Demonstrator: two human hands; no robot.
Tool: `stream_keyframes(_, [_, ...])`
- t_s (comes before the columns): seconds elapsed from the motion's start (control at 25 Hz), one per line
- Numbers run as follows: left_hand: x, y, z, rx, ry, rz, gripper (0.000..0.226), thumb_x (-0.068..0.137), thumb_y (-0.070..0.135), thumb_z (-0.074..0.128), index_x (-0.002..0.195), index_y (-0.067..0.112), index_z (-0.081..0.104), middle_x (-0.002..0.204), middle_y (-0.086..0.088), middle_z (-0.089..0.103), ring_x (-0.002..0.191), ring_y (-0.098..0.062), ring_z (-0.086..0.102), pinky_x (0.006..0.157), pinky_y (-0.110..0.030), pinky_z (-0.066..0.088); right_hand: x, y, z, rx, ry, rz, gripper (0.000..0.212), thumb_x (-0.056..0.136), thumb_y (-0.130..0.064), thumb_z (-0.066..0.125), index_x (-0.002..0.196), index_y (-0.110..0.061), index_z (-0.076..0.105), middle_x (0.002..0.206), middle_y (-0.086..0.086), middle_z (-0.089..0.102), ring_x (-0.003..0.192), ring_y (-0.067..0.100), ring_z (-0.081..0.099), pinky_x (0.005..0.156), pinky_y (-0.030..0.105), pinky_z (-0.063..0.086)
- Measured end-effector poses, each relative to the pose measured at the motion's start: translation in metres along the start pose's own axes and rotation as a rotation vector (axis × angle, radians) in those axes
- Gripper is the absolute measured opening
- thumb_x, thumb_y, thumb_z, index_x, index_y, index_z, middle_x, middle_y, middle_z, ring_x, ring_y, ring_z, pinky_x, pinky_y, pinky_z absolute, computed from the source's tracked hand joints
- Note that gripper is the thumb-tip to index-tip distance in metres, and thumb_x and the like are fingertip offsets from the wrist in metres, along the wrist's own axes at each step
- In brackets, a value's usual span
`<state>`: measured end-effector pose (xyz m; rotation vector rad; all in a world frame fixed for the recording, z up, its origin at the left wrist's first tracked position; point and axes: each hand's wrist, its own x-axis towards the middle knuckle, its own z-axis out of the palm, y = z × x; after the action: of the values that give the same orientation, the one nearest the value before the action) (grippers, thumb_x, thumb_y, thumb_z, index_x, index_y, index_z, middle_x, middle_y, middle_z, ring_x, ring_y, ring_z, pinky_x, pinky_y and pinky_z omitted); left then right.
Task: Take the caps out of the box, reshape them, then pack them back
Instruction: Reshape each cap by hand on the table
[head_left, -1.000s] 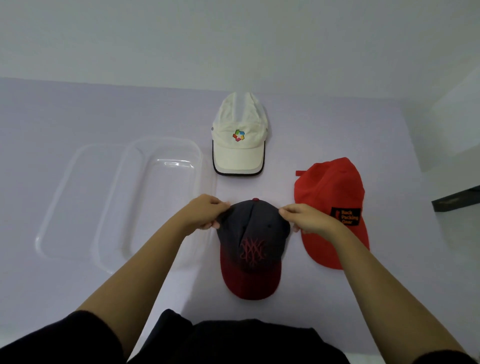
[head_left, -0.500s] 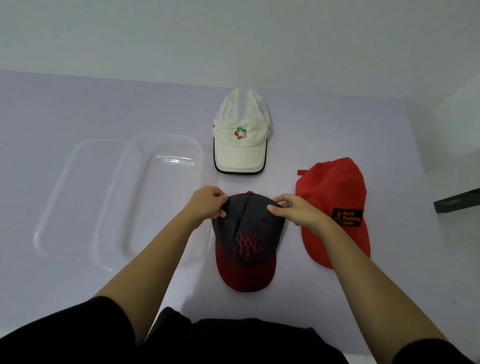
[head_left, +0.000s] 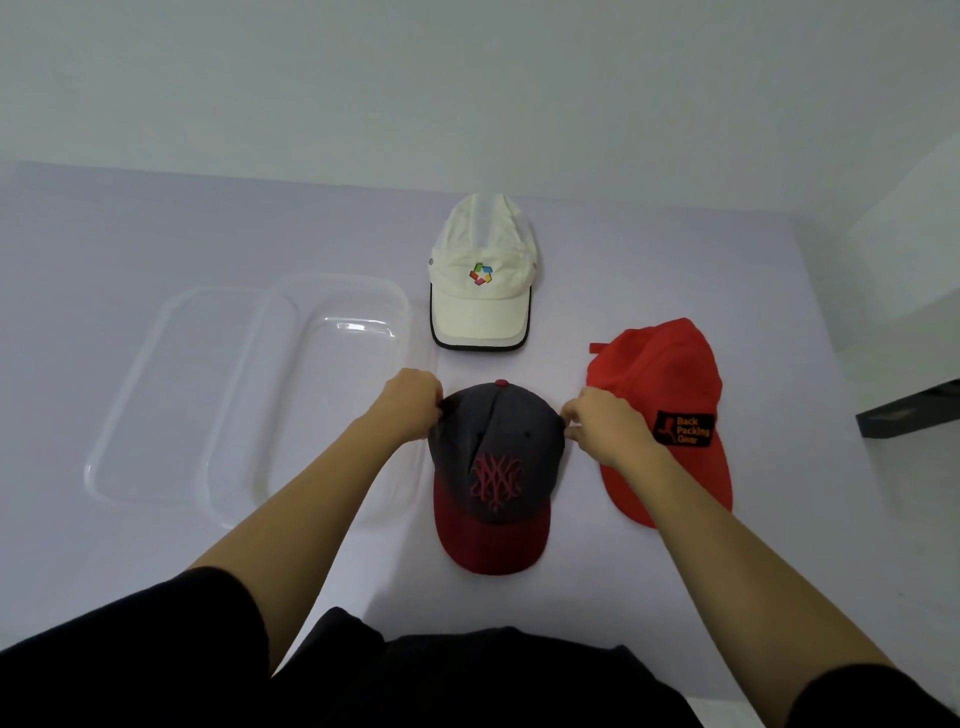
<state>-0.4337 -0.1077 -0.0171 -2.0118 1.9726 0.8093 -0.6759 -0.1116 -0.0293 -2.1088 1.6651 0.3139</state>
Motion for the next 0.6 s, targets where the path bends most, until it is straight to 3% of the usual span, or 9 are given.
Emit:
stream_keyframes(0.16, [-0.010, 0.004, -0.005, -0.051, 0.094, -0.050, 0.031, 0.089, 0.009, 0.052, 0.119, -0.001, 0.058, 0.110, -0.017, 0.063, 0.089, -0.030, 0.066, 0.083, -0.033, 0.050, -0.017, 0.005, -0.004, 0.077, 0.103, -0.013, 0.034, 0.091, -0.025, 0.058, 0.124, -0.016, 0.057, 0.122, 0.003, 0.057, 0.105, 0.024, 0.058, 0.079, 0.032, 0.044])
stream_keyframes(0.28, [-0.026, 0.011, -0.028, -0.151, 0.335, -0.044, 0.034, 0.090, 0.009, 0.050, 0.122, -0.001, 0.057, 0.110, -0.016, 0.066, 0.090, -0.027, 0.062, 0.086, -0.032, 0.046, -0.038, 0.028, -0.019, 0.309, 0.437, -0.051, 0.031, 0.091, -0.021, 0.056, 0.121, -0.016, 0.059, 0.115, 0.001, 0.061, 0.093, 0.018, 0.061, 0.080, 0.028, 0.045])
stream_keyframes(0.4, [-0.052, 0.042, -0.032, -0.511, 0.449, -0.009, 0.028, 0.091, 0.013, 0.051, 0.115, 0.006, 0.065, 0.098, -0.008, 0.070, 0.076, -0.016, 0.067, 0.081, -0.024, 0.051, -0.064, 0.066, -0.011, 0.583, 0.725, 0.087, 0.024, 0.089, -0.011, 0.057, 0.113, -0.008, 0.063, 0.107, 0.009, 0.066, 0.084, 0.016, 0.060, 0.081, 0.031, 0.050])
stream_keyframes(0.48, [-0.067, 0.076, -0.007, -0.846, 0.285, 0.002, 0.023, 0.089, 0.012, 0.054, 0.106, 0.008, 0.069, 0.081, -0.002, 0.070, 0.059, -0.006, 0.065, 0.074, -0.021, 0.056, -0.080, 0.090, 0.014, 0.602, 0.707, 0.248, 0.029, 0.086, -0.006, 0.058, 0.115, -0.004, 0.060, 0.110, 0.015, 0.064, 0.095, 0.027, 0.061, 0.087, 0.035, 0.046])
stream_keyframes(0.6, [-0.071, 0.123, 0.052, -1.037, -0.088, 0.003, 0.021, 0.089, 0.008, 0.056, 0.105, 0.002, 0.069, 0.085, -0.004, 0.069, 0.065, -0.009, 0.066, 0.071, -0.020, 0.058, -0.095, 0.119, 0.056, 0.649, 0.589, 0.496, 0.048, 0.082, -0.004, 0.062, 0.127, 0.004, 0.048, 0.123, 0.025, 0.054, 0.114, 0.039, 0.051, 0.099, 0.044, 0.039])
